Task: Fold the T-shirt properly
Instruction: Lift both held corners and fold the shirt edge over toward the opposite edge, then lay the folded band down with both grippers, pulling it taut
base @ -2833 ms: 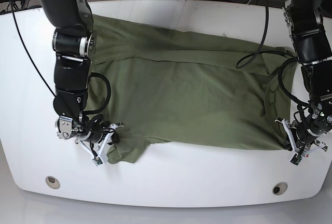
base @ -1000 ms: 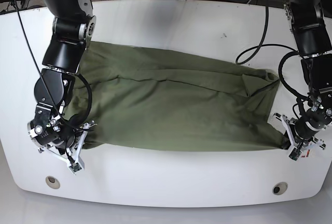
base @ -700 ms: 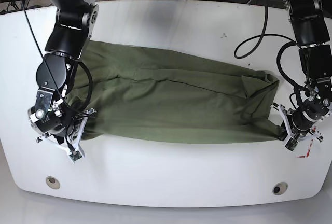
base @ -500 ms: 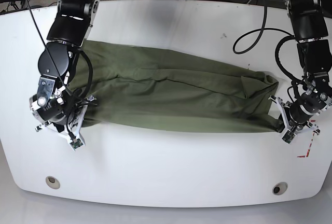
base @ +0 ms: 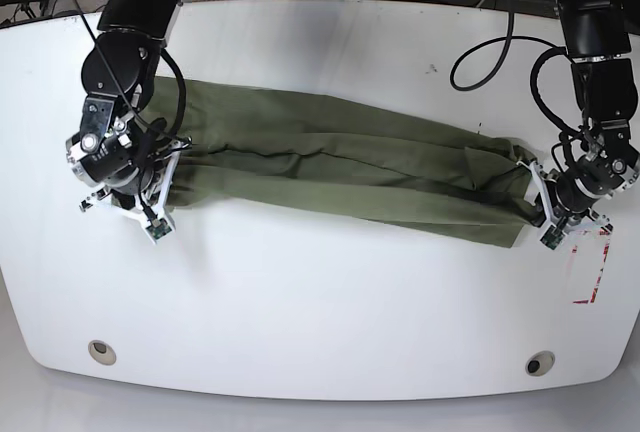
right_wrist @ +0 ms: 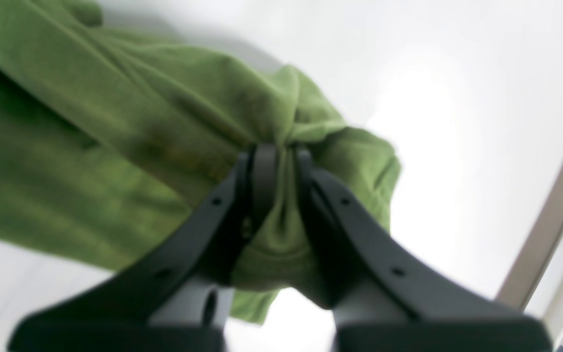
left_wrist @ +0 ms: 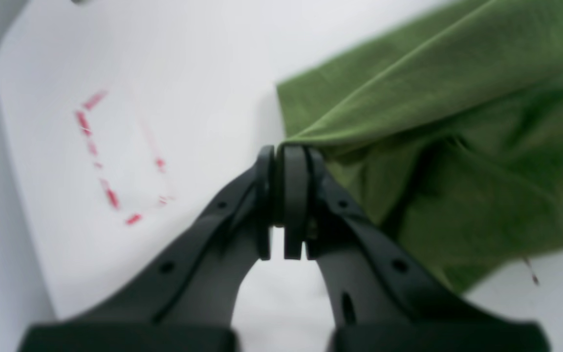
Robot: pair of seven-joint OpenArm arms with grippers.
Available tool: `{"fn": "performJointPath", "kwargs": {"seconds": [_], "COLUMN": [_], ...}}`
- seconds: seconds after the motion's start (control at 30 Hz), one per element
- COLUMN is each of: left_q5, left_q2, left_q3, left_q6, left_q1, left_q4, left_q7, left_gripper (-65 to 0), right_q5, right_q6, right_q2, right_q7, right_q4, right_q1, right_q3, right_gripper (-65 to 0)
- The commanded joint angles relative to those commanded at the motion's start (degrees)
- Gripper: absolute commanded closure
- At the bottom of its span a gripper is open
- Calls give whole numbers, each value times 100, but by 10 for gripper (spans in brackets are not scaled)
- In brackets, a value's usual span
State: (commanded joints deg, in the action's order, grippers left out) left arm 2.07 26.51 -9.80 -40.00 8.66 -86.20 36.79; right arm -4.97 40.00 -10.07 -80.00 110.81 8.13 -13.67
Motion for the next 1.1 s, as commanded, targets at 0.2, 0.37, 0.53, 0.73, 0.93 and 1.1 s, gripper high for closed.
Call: {"fn": "performJointPath", "kwargs": {"seconds": [0.2,0.37,0.53,0.73,0.93,1.1], "left_q5": [0,-9,-9,9,9,35], "left_q2": [0,0,0,-9,-18,-35], "left_q3": [-9,9,18,18,9,0], "left_q6": [0,0,0,0,0,0], "left_q1": [-422,-492,-501,-466,-466,-466], "left_q4": [-176,-70,-53,-62,-290,-677], "left_q7": [0,9,396,1055,1108,1116], "left_gripper": [0,0,0,-117,-285,-332], "right_q5": [0,0,9,0,0,-237], "right_q6": [0,0,0,0,0,0], "right_q2": [44,229,360,422,642,782], "right_q7": [0,0,0,0,0,0], "right_q4": [97,79,79,97,316,501], "right_q1": [-413,-598,-870,-967,-967,-879], "right_q3": [-255,-281,-281,-281,-281,-308], "right_gripper": [-41,-41,-87,-314,-477,-490]}}
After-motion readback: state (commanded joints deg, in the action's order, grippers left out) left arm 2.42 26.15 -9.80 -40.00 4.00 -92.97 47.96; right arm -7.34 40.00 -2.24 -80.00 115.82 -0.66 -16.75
